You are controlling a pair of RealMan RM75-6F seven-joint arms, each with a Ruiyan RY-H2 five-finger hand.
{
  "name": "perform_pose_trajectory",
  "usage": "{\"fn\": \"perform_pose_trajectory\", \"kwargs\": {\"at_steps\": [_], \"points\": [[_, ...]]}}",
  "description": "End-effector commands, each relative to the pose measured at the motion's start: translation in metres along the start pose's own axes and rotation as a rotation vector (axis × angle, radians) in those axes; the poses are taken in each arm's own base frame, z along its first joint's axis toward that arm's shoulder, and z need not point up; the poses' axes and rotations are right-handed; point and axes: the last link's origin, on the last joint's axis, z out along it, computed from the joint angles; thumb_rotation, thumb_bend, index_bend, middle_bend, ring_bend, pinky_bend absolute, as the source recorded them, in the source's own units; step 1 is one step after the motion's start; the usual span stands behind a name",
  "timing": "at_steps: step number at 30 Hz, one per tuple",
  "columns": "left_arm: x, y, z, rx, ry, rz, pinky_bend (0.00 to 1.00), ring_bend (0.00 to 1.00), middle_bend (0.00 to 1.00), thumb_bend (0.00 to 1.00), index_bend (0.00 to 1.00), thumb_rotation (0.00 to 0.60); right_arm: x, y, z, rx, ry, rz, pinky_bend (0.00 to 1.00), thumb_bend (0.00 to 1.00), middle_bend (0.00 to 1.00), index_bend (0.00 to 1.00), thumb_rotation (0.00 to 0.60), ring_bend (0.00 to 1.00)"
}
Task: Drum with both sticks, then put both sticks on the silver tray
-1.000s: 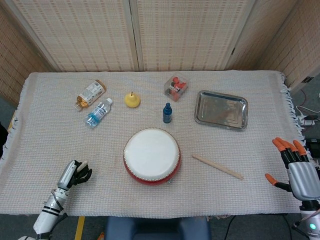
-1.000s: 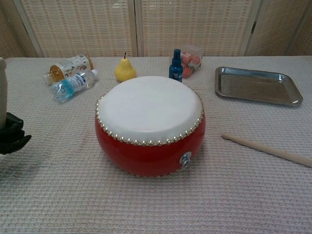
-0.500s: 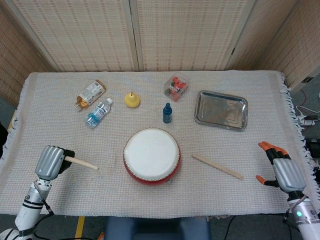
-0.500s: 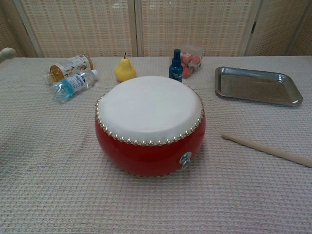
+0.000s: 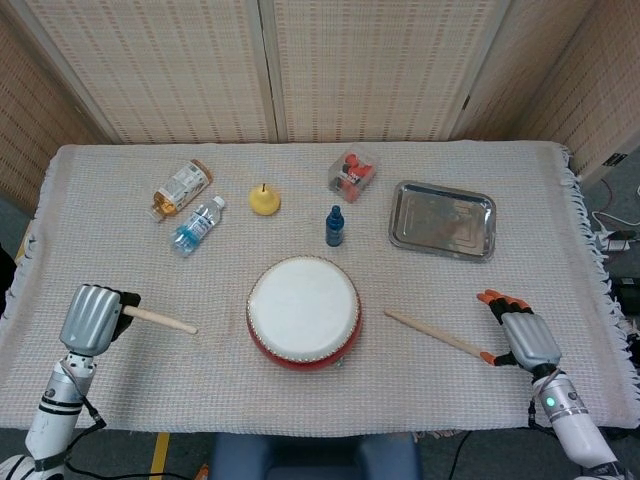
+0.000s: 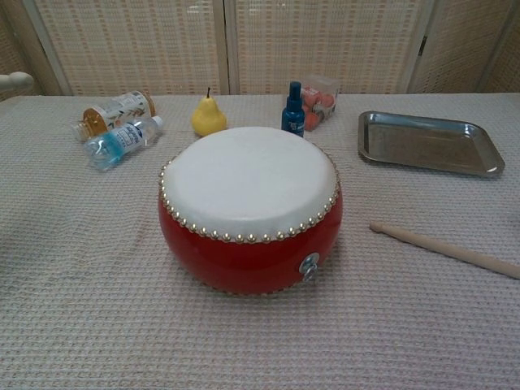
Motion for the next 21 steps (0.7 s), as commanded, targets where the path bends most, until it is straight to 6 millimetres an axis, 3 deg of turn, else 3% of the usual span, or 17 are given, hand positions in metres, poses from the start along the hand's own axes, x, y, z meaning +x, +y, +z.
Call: {"fn": "perform_pose_trajectory", "kwargs": {"at_steps": [1, 10, 18, 21], "points": [[-0.002, 0.001, -0.001, -0.001, -0.011, -0.007, 1.00, 1.00, 1.00, 0.93, 1.00, 0.600, -0.011, -0.007, 0.014, 0.027, -0.020, -0.047, 0.12, 0.17, 0.07, 0.14, 0.600, 0.00], [-0.005, 0.003, -0.001, -0.003, -0.039, -0.028, 1.00, 1.00, 1.00, 0.93, 1.00, 0.600, -0.035, -0.017, 0.033, 0.061, -0.037, -0.100, 0.10, 0.17, 0.07, 0.14, 0.600, 0.00], [-0.005, 0.000, -0.001, 0.002, -0.040, -0.031, 1.00, 1.00, 1.00, 0.92, 1.00, 0.600, -0.033, -0.001, 0.043, 0.011, -0.008, -0.148, 0.10, 0.17, 0.07, 0.15, 0.600, 0.00], [-0.006, 0.000, -0.001, 0.004, -0.042, -0.031, 1.00, 1.00, 1.00, 0.92, 1.00, 0.600, -0.029, 0.007, 0.049, -0.019, -0.004, -0.145, 0.10, 0.22, 0.07, 0.16, 0.600, 0.00]]}}
